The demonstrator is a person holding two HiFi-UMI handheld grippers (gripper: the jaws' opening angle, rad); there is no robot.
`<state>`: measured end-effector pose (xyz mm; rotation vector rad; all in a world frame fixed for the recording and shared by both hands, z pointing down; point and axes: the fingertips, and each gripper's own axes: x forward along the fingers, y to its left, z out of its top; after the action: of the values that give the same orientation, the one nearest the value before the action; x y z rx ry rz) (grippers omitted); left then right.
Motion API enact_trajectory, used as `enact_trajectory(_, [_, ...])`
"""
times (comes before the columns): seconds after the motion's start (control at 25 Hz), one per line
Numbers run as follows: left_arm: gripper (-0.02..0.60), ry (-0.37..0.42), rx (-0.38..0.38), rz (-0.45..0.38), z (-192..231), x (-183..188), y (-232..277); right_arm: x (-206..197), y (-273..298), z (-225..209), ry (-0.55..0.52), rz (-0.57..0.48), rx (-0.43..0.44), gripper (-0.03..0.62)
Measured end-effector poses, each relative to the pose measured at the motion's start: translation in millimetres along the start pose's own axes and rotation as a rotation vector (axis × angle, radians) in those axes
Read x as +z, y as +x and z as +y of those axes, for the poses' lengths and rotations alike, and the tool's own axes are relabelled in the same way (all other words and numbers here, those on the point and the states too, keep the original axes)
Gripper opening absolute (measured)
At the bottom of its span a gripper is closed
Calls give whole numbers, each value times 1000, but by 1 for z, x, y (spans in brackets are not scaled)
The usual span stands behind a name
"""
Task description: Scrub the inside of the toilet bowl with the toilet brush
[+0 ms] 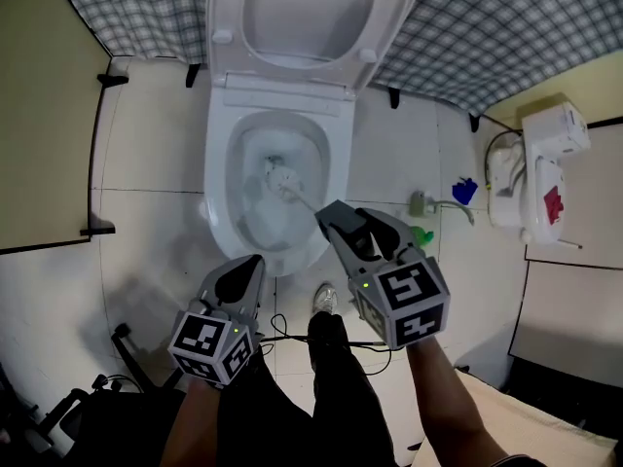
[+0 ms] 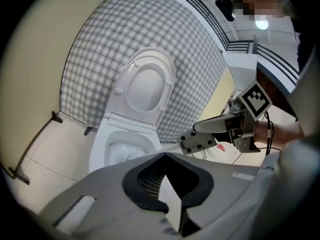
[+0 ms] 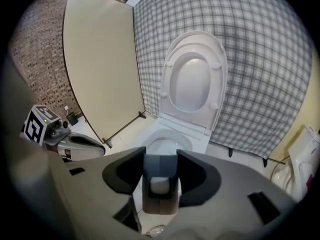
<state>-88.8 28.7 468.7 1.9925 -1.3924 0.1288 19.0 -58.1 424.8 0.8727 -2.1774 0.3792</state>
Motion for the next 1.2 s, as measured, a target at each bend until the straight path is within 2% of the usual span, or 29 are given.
enact_trajectory(0.28, [9,28,-55,20,-36,11,3,37,-72,-33,104,-145,-47,209])
enact_trajectory(0.44, [9,76,-124,12,-73,30,16,46,-118,-62,111,-189,-133,209])
enact_trajectory(0.56, [9,104,-169,9,-98,42,29,37,-148,-87,116,-192,-208,209])
enact_trajectory(0.68, [9,119,-205,23,-120,41,42,11,-164,-111,120,-163,-273,209])
enact_trajectory(0.84, [9,124,-232,66,-140,21,53,-34,-166,-129,159,-92,-312,207])
enact_trajectory(1.2, [9,128,-233,175,-140,-40,67,-157,-109,-137,286,110,-291,209])
